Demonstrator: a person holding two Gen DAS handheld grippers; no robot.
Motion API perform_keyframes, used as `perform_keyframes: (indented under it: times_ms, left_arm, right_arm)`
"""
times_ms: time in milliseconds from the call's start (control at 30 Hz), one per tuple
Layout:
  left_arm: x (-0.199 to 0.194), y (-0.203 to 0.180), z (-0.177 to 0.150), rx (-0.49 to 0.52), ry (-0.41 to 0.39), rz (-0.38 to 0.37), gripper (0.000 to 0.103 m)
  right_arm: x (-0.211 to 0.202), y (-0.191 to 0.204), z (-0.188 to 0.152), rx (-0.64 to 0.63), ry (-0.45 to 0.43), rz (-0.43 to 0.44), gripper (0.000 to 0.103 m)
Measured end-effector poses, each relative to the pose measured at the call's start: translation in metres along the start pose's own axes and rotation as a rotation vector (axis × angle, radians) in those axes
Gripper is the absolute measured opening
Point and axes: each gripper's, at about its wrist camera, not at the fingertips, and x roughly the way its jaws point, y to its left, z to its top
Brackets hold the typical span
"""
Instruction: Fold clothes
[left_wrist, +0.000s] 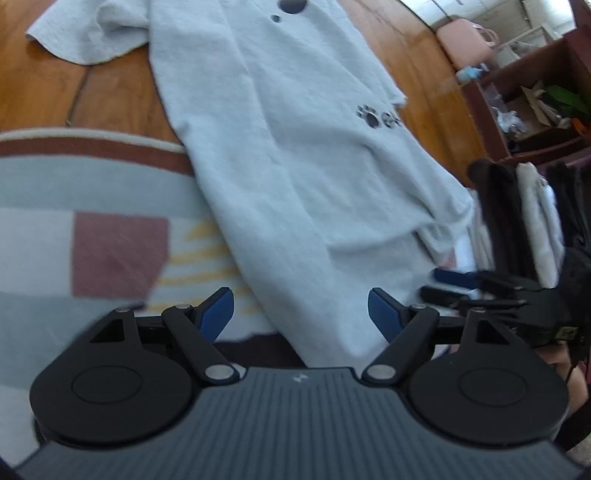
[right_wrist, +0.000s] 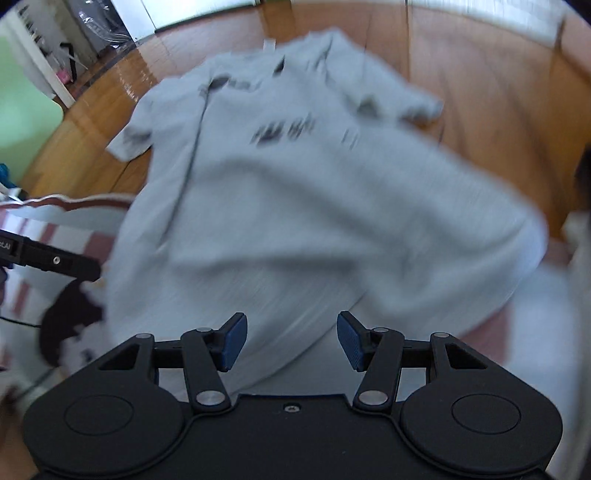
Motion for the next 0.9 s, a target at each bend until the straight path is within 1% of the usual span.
perform_keyframes:
  times_ms: [100, 167, 233, 267, 300, 333, 367, 400, 433, 467, 567, 633, 667, 700, 733, 767, 800, 833, 867, 900]
  left_arm:
    - [0.011, 0.004, -0.010, -0.060, 0.045, -0.030, 0.079]
    - [0.019, 0.006, -0.015, -0.090, 0.063, -0.049, 0.081]
    - [0.029, 0.003, -0.016, -0.083, 0.061, -0.027, 0.081]
    - [0.026, 0.002, -0.017, -0.070, 0.046, -0.036, 0.083]
    - [0.027, 0.001, -0.017, -0.064, 0.044, -0.055, 0.076]
    - [0.028, 0.000, -0.017, -0.058, 0.041, -0.075, 0.064]
    - [0.029, 0.000, -0.017, -0.051, 0.039, -0.094, 0.020]
    - [0.030, -0.002, -0.017, -0.039, 0.037, -0.104, 0.001]
    - [0.031, -0.004, -0.017, -0.009, 0.032, -0.089, 0.002]
    - [0.030, -0.008, -0.019, 0.028, 0.018, -0.073, 0.002]
    - [0.027, -0.021, -0.020, 0.087, -0.021, -0.059, 0.003]
    - [0.030, -0.025, -0.020, 0.096, -0.022, -0.043, 0.014]
    - [0.032, -0.027, -0.020, 0.097, -0.015, -0.039, 0.033]
    - [0.038, -0.026, -0.020, 0.092, 0.010, -0.045, 0.053]
    - [0.042, -0.026, -0.020, 0.090, 0.024, -0.060, 0.057]
    - [0.043, -0.026, -0.020, 0.099, 0.017, -0.096, 0.072]
    - [0.045, -0.026, -0.019, 0.114, 0.017, -0.132, 0.080]
    - [0.047, -0.026, -0.018, 0.131, 0.013, -0.150, 0.078]
    - [0.046, -0.026, -0.017, 0.150, 0.004, -0.127, 0.046]
    - [0.044, -0.026, -0.015, 0.174, 0.007, -0.084, 0.003]
  right_arm:
    - [0.013, 0.015, -0.008, 0.021, 0.036, 0.054, 0.060]
    - [0.018, 0.026, -0.012, 0.004, 0.063, 0.056, 0.061]
    - [0.022, 0.036, -0.017, -0.032, 0.068, 0.064, 0.060]
    - [0.024, 0.041, -0.020, -0.056, 0.065, 0.072, 0.059]
    - [0.025, 0.046, -0.023, -0.081, 0.062, 0.080, 0.044]
    - [0.027, 0.052, -0.026, -0.111, 0.058, 0.082, 0.024]
    - [0.030, 0.059, -0.029, -0.159, 0.054, 0.065, 0.015]
    - [0.033, 0.065, -0.032, -0.190, 0.052, 0.045, 0.005]
    - [0.034, 0.069, -0.034, -0.207, 0.042, 0.035, 0.003]
    - [0.034, 0.073, -0.035, -0.216, 0.030, 0.042, 0.002]
    - [0.037, 0.079, -0.037, -0.203, 0.034, 0.099, 0.002]
    - [0.038, 0.082, -0.039, -0.209, 0.034, 0.113, 0.002]
    - [0.038, 0.082, -0.039, -0.197, 0.038, 0.127, 0.002]
    - [0.039, 0.081, -0.039, -0.185, 0.042, 0.143, 0.002]
    - [0.040, 0.080, -0.040, -0.172, 0.047, 0.164, 0.002]
    - [0.040, 0.079, -0.041, -0.160, 0.051, 0.186, 0.002]
    - [0.040, 0.080, -0.042, -0.155, 0.052, 0.208, 0.002]
    - [0.040, 0.081, -0.044, -0.150, 0.055, 0.231, 0.002]
    - [0.041, 0.082, -0.046, -0.153, 0.064, 0.252, 0.002]
    - [0.042, 0.086, -0.048, -0.163, 0.072, 0.257, 0.002]
